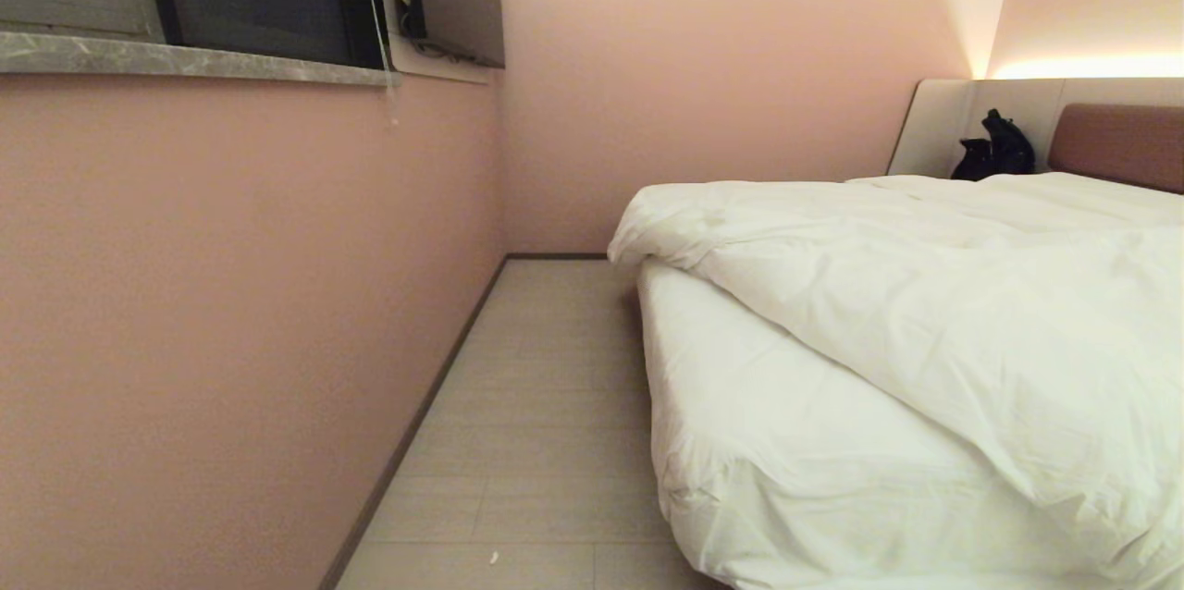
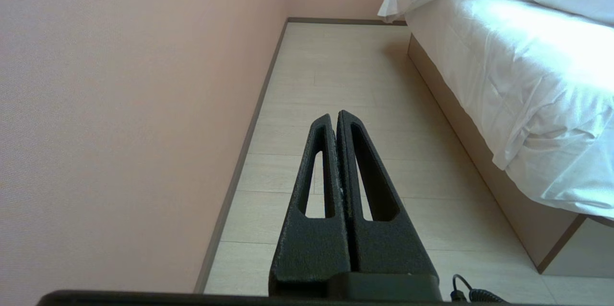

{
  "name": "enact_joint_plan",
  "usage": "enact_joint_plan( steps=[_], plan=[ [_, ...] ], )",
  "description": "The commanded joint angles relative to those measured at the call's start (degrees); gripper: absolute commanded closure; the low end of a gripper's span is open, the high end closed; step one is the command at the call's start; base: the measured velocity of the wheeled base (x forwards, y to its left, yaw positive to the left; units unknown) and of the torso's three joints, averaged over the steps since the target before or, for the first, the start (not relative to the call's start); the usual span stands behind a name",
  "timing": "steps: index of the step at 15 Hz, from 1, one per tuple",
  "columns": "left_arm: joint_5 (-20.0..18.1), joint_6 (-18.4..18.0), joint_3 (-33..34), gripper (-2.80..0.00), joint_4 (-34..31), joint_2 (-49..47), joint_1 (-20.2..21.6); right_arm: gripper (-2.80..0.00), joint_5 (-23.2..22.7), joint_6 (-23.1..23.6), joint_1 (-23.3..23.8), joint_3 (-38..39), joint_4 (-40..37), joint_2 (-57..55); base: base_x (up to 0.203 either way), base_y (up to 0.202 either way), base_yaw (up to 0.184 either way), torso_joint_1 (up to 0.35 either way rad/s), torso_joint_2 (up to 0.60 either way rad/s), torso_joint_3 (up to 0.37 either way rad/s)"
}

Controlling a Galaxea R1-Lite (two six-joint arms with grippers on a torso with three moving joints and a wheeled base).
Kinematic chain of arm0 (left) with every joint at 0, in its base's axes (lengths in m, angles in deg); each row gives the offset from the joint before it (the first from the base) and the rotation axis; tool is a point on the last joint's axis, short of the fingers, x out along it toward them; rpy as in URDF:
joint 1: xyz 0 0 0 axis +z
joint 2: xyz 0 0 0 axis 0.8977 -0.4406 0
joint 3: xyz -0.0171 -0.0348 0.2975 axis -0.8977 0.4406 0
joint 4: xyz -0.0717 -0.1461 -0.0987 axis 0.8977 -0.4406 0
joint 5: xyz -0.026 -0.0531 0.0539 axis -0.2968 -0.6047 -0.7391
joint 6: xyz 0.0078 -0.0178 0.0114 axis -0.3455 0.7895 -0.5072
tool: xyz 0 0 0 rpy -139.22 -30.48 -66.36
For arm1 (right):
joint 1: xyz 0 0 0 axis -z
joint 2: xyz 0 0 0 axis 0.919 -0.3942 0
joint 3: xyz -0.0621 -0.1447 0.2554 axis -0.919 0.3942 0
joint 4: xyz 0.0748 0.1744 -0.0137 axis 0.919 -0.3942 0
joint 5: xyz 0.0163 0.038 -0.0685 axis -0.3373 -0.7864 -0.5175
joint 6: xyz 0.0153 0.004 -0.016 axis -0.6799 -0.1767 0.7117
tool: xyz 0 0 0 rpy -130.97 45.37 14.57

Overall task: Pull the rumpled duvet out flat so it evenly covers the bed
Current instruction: Hold the folded corner of the quilt

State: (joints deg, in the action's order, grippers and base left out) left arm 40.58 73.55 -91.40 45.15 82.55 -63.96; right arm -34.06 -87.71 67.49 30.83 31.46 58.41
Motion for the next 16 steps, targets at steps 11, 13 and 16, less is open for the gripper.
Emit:
enact_joint_plan(
  steps=[11, 13, 16],
  plan=[
    [0.05, 0.03, 0.00, 0.00, -0.04, 0.02, 0.01, 0.00, -0.11, 0.70, 0.00, -0.18, -0.31, -0.07, 0.000, 0.000, 0.000, 0.000, 0.00, 0.000],
    [0.05, 0.03, 0.00, 0.00, -0.04, 0.02, 0.01, 0.00, 0.11, 0.67, 0.00, -0.78, -0.53, -0.07, 0.000, 0.000, 0.000, 0.000, 0.00, 0.000],
    [0.05, 0.03, 0.00, 0.00, -0.04, 0.02, 0.01, 0.00, -0.28, -0.53, -0.04, -6.42, -3.33, -1.60, 0.000, 0.000, 0.000, 0.000, 0.00, 0.000]
  ],
)
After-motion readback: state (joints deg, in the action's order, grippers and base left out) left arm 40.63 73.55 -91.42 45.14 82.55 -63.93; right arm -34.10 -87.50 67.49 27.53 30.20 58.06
